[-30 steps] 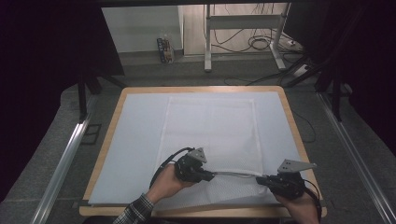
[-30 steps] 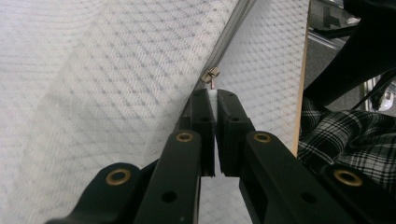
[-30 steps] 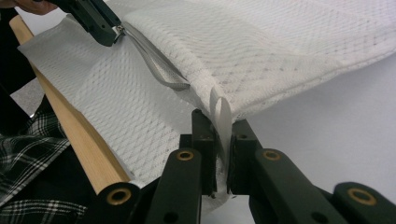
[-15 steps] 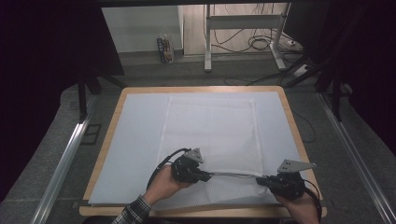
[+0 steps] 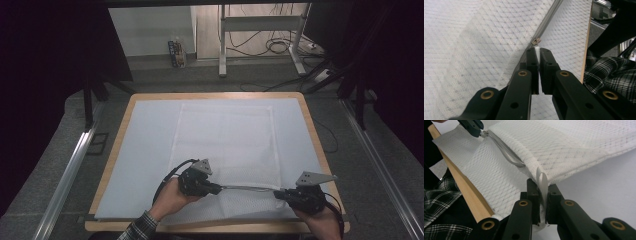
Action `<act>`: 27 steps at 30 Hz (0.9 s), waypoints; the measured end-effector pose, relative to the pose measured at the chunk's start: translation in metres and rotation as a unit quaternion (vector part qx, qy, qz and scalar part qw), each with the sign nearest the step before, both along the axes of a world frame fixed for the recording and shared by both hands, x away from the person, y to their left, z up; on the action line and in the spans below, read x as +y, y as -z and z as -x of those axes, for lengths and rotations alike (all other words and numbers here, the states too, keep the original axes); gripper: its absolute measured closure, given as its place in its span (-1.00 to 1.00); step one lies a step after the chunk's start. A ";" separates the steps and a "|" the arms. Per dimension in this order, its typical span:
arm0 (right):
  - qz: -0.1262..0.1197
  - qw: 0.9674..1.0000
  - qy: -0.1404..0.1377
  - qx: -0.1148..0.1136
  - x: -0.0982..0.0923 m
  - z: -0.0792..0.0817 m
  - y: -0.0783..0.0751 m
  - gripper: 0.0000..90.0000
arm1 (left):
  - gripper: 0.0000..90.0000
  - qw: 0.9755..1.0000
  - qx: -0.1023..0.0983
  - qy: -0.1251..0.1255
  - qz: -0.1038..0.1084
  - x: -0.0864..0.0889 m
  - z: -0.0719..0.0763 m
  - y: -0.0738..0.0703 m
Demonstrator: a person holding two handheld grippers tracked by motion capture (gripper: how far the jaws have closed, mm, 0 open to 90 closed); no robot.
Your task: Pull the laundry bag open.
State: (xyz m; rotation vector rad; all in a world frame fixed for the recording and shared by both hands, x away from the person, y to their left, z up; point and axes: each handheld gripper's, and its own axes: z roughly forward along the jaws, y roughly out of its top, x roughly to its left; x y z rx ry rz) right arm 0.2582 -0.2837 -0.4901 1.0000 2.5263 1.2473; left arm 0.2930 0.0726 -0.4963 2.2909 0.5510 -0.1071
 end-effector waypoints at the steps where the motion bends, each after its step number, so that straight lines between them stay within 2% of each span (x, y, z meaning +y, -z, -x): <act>1: -0.001 1.000 0.000 0.000 0.000 0.000 0.000 0.87 | 0.94 1.000 0.000 0.001 -0.001 0.000 0.000 0.000; 5: 0.000 1.000 0.005 -0.003 0.000 0.001 -0.001 0.87 | 0.94 1.000 -0.008 -0.003 -0.009 0.001 0.001 0.000; 6: -0.003 1.000 0.006 -0.003 -0.001 0.000 -0.001 0.87 | 0.94 1.000 -0.004 -0.003 -0.007 0.002 0.001 0.000; 8: -0.003 1.000 0.010 -0.003 -0.002 0.000 -0.001 0.87 | 0.94 1.000 -0.009 -0.005 -0.019 0.003 0.002 0.001; 18: -0.013 1.000 0.018 0.000 -0.007 0.000 -0.002 0.87 | 0.94 1.000 -0.006 -0.020 -0.014 0.019 0.002 0.000; 27: -0.013 1.000 0.017 0.003 -0.008 0.000 -0.002 0.87 | 0.94 1.000 -0.001 -0.027 -0.014 0.031 0.005 0.001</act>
